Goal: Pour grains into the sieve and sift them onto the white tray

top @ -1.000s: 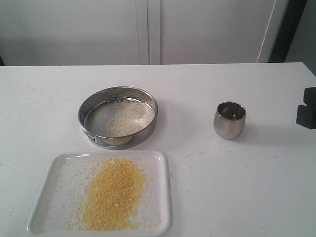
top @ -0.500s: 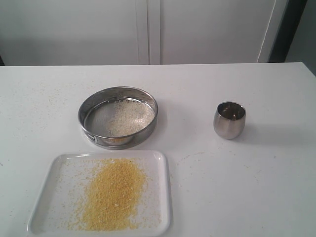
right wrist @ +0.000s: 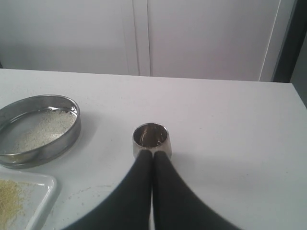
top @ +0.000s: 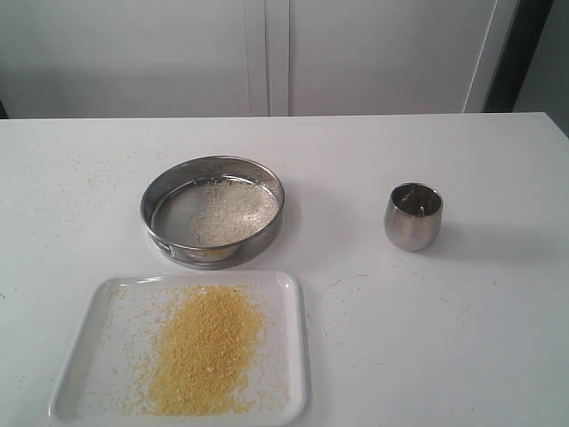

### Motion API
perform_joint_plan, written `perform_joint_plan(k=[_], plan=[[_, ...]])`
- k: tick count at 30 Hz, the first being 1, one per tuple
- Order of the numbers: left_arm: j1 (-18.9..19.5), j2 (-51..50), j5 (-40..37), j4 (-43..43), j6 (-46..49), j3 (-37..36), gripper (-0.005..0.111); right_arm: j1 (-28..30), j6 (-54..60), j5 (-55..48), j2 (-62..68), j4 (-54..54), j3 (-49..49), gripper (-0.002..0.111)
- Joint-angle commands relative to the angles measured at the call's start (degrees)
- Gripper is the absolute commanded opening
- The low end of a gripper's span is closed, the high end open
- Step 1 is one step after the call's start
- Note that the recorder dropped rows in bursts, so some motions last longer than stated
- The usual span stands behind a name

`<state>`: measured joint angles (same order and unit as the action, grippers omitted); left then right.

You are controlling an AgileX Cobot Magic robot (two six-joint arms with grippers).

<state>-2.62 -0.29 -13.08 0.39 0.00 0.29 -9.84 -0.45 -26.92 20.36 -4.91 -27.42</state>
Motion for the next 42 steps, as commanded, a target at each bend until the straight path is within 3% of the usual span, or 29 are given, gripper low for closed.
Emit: perform_joint_plan(k=[1,17,30,42], plan=[[0.2,0.3,-0.3,0.6,0.0,-0.3,0.0,0.1,0.4,0.0,-3.7,0.9,3.5,0.0],[0.2,0.3,-0.3,0.6,0.0,-0.3,0.0,0.1,0.4,4.5,-14.1,2.3,12.2,0.0],[0.2,0.3,-0.3,0.6,0.0,-0.3,0.0,0.1,0.4,4.4,-14.5,3.0,12.2,0.0],[0.2,0.3,-0.3,0.6,0.0,-0.3,0.0,3.8,0.4,4.9,-16.8,4.4,14.8,0.0]])
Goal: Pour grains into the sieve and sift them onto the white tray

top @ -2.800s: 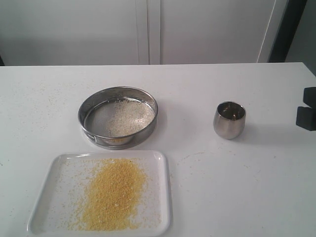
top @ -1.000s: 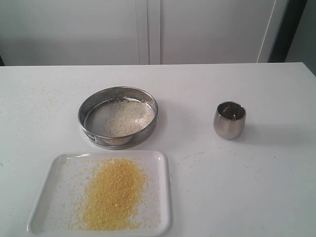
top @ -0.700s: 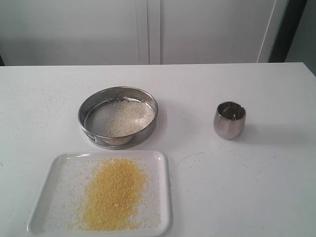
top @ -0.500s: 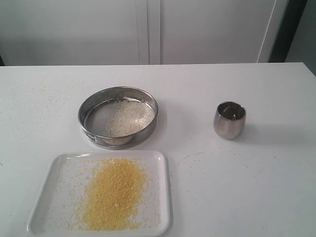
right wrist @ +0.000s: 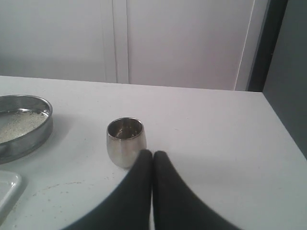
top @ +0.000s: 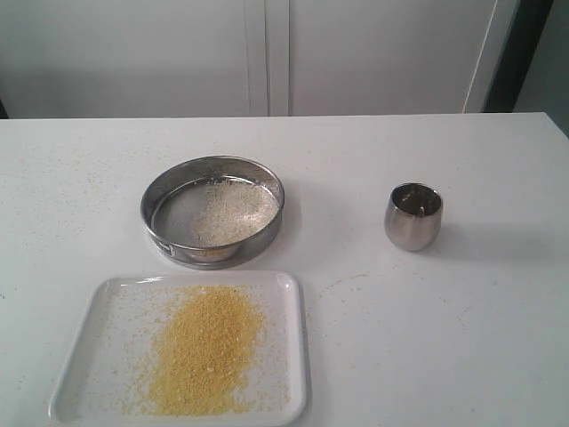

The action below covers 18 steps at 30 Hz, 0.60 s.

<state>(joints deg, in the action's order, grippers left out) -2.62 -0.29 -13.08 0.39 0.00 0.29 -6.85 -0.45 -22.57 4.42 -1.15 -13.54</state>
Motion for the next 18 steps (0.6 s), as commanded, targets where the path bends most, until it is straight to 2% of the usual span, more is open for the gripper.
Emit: perform_joint_plan(k=[1,5,18], plan=[[0.2,0.3,-0.3,0.6,0.0,-0.3,0.0,1.2,0.4,0.4,-1.7,0.7,0.9,0.0],[0.2,0.3,-0.3,0.6,0.0,-0.3,0.0,2.9,0.4,0.4,-4.0,0.7,0.9,0.0],[0.2,0.3,-0.3,0.6,0.0,-0.3,0.0,2.9,0.4,0.0,-4.3,1.1,1.1,0.0]])
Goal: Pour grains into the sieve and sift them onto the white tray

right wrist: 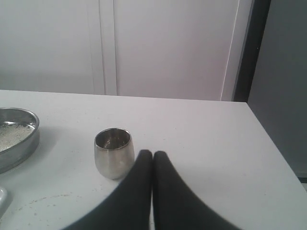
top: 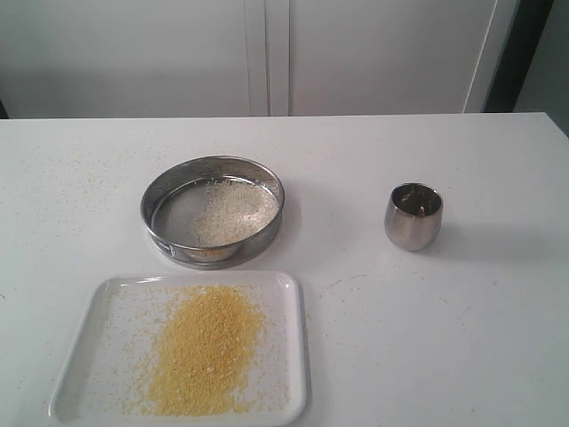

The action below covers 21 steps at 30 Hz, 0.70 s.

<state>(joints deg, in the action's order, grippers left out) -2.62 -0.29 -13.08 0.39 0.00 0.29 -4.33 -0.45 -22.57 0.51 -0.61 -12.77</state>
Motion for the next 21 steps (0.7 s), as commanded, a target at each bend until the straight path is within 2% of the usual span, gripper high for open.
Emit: perform_joint_plan(k=[1,9,21], plan=[[0.2,0.3,-0.3,0.6,0.0,-0.3,0.0,0.3,0.4,0.0,-0.4,0.6,0.3,0.0],[0.2,0.3,-0.3,0.6,0.0,-0.3,0.0,0.3,0.4,0.6,-0.4,0.6,0.6,0.0],[0.2,0.3,-0.3,0.6,0.0,-0.3,0.0,0.3,0.4,6.5,-0.4,0.0,7.9,0.0]])
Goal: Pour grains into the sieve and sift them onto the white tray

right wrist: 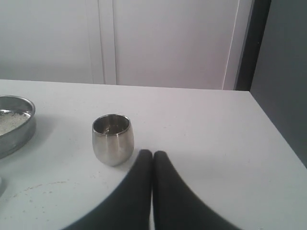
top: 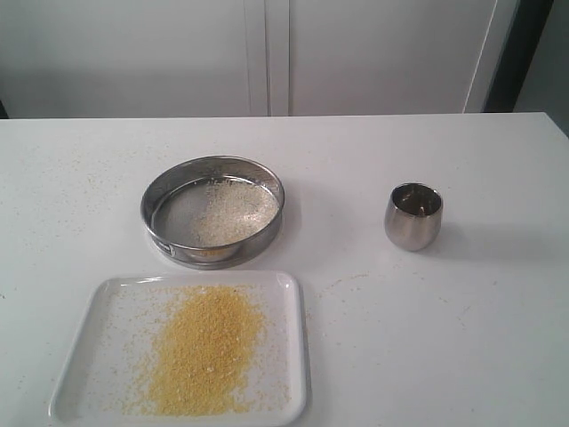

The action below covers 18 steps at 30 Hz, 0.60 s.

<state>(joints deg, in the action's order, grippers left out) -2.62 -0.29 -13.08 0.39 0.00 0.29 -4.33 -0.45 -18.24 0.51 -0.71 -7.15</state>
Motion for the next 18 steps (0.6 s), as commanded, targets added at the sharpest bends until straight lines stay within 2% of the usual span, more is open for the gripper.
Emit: perform_joint_plan(k=[1,7,18], plan=[[0.2,0.3,-0.3,0.6,0.0,-0.3,0.0,0.3,0.4,2.3,-0.4,0.1,2.8,0.0],[0.2,0.3,-0.3,0.6,0.0,-0.3,0.0,0.3,0.4,3.4,-0.4,0.1,7.0,0.0],[0.2,0.3,-0.3,0.6,0.0,-0.3,0.0,0.3,0.4,3.5,-0.4,0.7,7.1,0.0]])
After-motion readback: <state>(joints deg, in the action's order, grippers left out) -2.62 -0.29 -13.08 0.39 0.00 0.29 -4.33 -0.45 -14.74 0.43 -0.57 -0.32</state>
